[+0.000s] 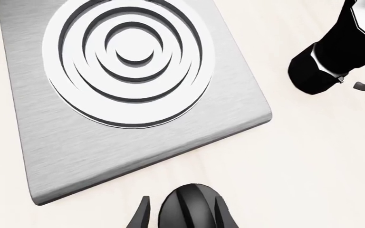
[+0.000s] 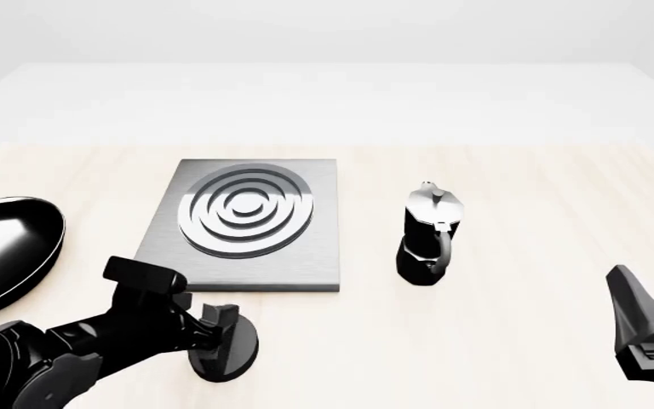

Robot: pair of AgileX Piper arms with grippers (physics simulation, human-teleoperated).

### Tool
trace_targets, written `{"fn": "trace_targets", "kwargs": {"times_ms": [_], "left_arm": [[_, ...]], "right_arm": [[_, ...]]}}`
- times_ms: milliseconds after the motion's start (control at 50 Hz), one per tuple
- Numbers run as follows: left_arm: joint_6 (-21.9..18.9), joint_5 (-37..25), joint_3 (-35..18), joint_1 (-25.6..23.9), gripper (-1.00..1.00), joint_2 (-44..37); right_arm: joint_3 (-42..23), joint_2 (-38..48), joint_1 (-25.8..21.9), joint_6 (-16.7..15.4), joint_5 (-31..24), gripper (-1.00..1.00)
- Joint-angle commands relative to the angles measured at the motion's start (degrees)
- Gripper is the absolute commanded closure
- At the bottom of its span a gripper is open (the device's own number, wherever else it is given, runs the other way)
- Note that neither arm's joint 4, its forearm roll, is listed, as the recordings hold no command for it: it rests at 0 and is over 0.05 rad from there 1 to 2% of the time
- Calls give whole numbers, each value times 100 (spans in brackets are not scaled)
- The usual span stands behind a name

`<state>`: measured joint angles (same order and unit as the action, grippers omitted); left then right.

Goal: Turn on the stove.

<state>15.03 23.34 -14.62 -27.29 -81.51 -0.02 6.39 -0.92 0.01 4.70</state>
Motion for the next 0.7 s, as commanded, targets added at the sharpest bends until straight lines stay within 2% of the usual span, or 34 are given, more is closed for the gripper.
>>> {"fn": "trace_targets", "kwargs": {"times_ms": [20, 540, 700], "left_arm": [[-468, -156, -58, 505, -100, 174], [-472, -134, 36, 617, -100, 223], [-483, -374, 11, 657, -100, 497]], "right_arm": [[0, -29, -4, -11, -27, -100], [1, -88, -10, -33, -81, -100], [1, -108, -13, -50, -98, -100]]}}
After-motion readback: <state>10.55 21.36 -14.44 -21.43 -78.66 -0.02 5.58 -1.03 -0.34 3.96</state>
